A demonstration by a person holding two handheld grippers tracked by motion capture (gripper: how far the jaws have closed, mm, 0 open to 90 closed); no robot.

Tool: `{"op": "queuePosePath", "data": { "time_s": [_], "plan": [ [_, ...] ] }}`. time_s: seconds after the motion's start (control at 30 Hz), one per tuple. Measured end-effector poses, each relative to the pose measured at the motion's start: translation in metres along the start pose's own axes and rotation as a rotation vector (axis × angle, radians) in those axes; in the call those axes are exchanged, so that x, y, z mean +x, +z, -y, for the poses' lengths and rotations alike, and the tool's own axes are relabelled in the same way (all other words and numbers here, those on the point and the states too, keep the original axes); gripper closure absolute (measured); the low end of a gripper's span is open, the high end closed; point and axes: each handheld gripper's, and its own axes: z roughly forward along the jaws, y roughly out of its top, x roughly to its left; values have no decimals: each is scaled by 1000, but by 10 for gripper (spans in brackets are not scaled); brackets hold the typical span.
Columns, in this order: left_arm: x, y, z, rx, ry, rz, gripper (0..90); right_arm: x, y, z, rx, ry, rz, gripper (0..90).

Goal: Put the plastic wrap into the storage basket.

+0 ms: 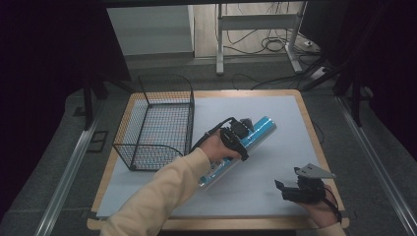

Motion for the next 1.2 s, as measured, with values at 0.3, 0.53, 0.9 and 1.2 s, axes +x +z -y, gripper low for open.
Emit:
{"op": "queuePosePath", "data": {
  "time_s": [0.3,0.53,0.9,1.2],
  "plan": [
    [3,-13,-3,-16,3,-25,316,0,0,0,2,-1,0,158],
    [2,-17,-3,-23,6,-35,316,0,0,0,3,-4,0,158],
    [5,-21,-5,-24,10,-39,316,0,-1,0,-2,-6,-1,158],
    [12,-34,-14,-44,3,-68,316,-1,0,0,0,-2,-1,158]
  ]
}}
